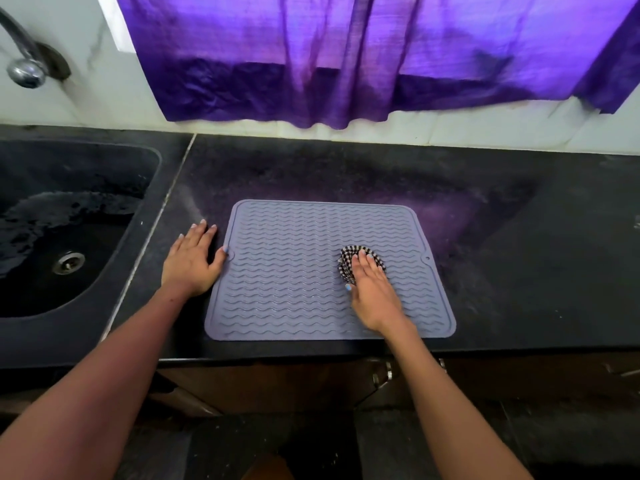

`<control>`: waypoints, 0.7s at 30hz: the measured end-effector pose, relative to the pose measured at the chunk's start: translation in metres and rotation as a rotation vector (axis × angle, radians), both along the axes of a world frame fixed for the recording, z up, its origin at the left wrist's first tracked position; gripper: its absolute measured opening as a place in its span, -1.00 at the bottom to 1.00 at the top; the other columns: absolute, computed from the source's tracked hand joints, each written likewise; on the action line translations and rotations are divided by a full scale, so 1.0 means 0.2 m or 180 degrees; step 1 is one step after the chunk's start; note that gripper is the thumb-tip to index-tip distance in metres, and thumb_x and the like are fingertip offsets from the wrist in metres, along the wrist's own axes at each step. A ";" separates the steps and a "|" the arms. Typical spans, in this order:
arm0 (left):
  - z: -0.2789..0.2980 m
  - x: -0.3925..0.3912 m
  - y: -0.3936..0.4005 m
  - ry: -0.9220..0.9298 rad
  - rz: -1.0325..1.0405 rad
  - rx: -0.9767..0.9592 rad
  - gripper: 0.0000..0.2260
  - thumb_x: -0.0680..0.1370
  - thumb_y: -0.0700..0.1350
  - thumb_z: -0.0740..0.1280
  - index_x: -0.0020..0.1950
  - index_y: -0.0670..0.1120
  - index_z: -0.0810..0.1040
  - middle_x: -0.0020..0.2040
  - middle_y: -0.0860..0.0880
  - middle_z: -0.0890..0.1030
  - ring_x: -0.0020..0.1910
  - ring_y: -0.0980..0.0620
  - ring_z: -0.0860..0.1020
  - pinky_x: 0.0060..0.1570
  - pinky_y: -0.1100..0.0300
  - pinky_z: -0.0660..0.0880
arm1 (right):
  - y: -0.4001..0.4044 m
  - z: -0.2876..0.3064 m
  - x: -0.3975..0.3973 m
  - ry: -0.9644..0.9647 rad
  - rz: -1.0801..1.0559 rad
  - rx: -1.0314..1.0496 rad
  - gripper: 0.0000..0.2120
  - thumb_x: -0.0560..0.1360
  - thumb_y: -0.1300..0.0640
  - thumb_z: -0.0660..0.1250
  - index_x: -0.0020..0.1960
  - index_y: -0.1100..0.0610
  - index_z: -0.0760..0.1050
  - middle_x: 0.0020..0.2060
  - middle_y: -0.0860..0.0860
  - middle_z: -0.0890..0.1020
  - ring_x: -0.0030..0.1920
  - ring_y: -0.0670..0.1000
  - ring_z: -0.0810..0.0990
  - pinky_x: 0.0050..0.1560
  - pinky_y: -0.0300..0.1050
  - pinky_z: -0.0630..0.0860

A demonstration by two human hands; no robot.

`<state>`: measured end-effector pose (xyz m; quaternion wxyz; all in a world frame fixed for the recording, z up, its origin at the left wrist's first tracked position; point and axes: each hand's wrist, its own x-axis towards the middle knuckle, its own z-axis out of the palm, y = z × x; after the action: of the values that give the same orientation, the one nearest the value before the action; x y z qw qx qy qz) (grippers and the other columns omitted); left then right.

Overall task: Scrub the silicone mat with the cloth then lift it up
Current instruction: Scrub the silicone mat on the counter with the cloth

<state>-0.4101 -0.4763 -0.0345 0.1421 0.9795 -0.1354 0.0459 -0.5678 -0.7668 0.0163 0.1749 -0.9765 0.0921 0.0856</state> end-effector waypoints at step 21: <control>0.01 -0.01 0.00 0.0184 -0.0044 0.0048 -0.19 0.41 0.30 -0.26 0.53 -0.11 0.15 0.55 -0.10 0.10 0.54 -0.03 0.03 0.49 0.06 -0.09 | 0.23 0.01 0.17 -0.0293 0.0075 0.0169 -0.53 0.61 0.14 0.09 0.50 0.13 0.12 0.51 0.02 0.14 0.49 0.05 0.14 0.47 -0.05 0.07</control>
<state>-0.4114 -0.4763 -0.0326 0.1389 0.9805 -0.1383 0.0155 -0.5336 -0.7217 0.0183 0.2037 -0.9755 0.0702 0.0451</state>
